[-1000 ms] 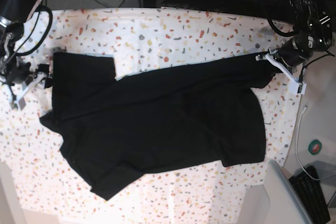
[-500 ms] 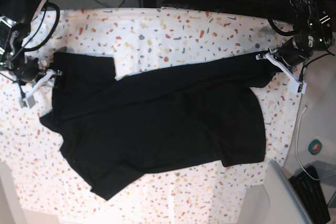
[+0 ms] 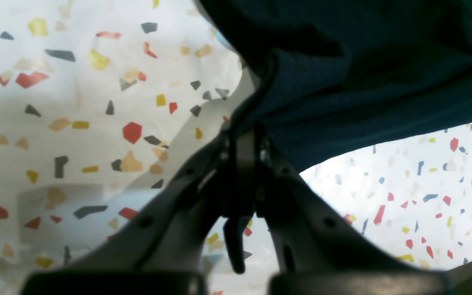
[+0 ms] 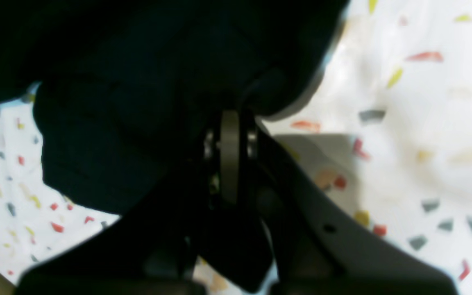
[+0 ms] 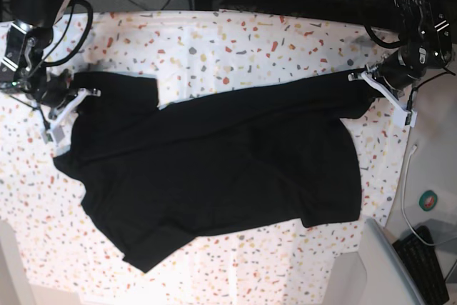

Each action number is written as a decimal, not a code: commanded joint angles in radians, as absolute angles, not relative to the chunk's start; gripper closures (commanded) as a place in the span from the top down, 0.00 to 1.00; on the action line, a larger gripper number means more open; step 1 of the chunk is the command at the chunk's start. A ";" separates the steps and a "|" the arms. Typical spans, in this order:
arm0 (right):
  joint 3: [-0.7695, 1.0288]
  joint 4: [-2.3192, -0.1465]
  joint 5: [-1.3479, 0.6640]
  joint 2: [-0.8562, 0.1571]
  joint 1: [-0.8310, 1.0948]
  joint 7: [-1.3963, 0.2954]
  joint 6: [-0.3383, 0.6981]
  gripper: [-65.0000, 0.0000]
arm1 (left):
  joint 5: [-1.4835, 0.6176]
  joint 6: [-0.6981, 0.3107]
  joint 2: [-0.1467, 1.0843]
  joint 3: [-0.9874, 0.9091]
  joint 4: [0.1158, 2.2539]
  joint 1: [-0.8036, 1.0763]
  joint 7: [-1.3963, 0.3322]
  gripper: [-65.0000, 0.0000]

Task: Layout the t-shirt on the table in an organized manner, then fold the t-shirt properly
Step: 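Lift the shirt with both grippers and lay it flat across the cloth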

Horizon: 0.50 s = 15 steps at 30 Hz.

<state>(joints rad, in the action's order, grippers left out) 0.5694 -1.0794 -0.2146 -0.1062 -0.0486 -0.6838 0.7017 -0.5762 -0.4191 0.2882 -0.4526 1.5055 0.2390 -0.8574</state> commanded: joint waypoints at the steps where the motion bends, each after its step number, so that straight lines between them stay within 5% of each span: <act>1: 0.608 -1.093 -0.200 -0.130 -0.047 -0.702 0.698 0.00 | -0.588 -0.420 0.303 -0.455 1.523 0.236 -0.843 0.00; 10: 0.727 -1.583 -0.200 -0.087 0.182 -0.926 0.698 0.00 | -0.587 -0.414 0.303 -0.427 1.681 0.318 -0.843 0.00; 15: 0.725 -1.669 -0.197 -0.054 0.174 -0.937 0.698 0.00 | -0.587 -0.303 0.308 -0.268 1.675 0.229 -0.843 0.00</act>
<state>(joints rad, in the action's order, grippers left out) 0.7181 -1.6516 -0.1986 -0.0326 0.1837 -0.9539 0.6979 -0.5686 -0.2874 0.2974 -0.2615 1.6558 0.2455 -0.8703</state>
